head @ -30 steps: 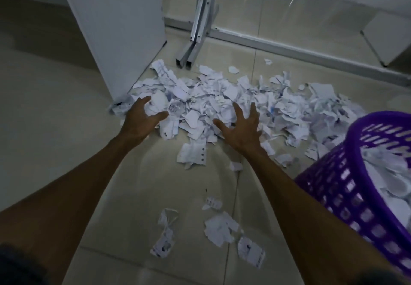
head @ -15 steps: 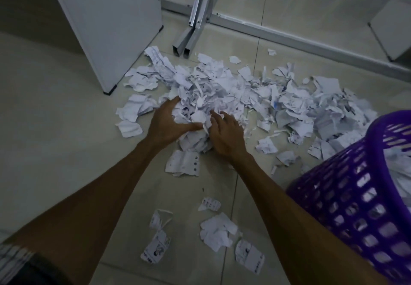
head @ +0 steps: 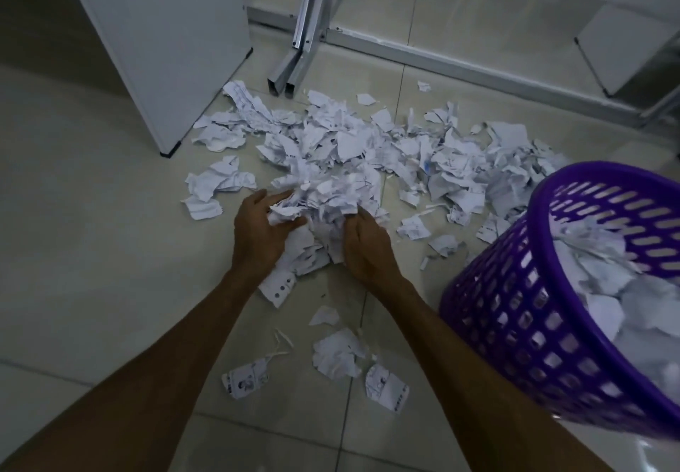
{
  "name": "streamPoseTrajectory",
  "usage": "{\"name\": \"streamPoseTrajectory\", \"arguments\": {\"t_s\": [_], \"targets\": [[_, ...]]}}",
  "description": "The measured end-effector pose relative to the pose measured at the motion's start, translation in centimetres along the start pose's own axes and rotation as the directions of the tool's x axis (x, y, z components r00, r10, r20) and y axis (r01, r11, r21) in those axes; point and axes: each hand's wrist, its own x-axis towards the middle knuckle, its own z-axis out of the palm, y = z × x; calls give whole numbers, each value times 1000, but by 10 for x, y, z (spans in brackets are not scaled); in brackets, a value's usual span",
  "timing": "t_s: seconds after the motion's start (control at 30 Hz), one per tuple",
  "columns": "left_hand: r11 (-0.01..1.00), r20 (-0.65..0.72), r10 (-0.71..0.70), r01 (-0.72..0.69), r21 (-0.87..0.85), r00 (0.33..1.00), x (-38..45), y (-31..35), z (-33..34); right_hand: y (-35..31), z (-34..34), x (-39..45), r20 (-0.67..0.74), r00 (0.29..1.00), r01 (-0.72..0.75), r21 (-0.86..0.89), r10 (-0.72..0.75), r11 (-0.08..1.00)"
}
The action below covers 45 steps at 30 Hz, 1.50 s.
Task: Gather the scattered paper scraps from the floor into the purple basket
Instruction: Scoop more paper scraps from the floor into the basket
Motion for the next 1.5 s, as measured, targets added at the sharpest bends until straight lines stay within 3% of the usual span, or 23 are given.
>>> {"name": "streamPoseTrajectory", "arguments": {"t_s": [0.13,0.23,0.37,0.63,0.77,0.93,1.1,1.3,1.5], "targets": [[993,-68,-72,66,-97,995,-14,20,-6,-6,-15,-19,-38,999,-31,5,31,1000],[986,-73,-111,101,-135,991,-18,42,-14,-13,-25,-32,-62,997,40,6,-40,999],[992,-110,-83,72,-101,991,-21,79,-30,-32,-49,-46,-169,985,52,67,-40,996],[976,-119,-213,217,23,970,-15,154,-71,-76,-103,-62,-170,982,81,-21,-83,997],[965,-96,-261,261,-9,961,-19,177,-82,-98,-126,-71,-163,976,139,-61,-148,988],[978,-61,-199,194,-70,978,-26,223,-81,-125,-168,-82,-212,958,175,-102,-193,979],[991,14,-93,94,-92,996,-33,275,-62,-112,-229,-102,-253,944,181,-144,-213,973],[993,147,8,10,-119,989,-58,326,-15,-50,-302,-141,-380,921,10,-206,-89,978],[995,268,92,-76,-69,959,-88,347,39,14,-329,-179,-482,876,-159,-237,26,958]]}}
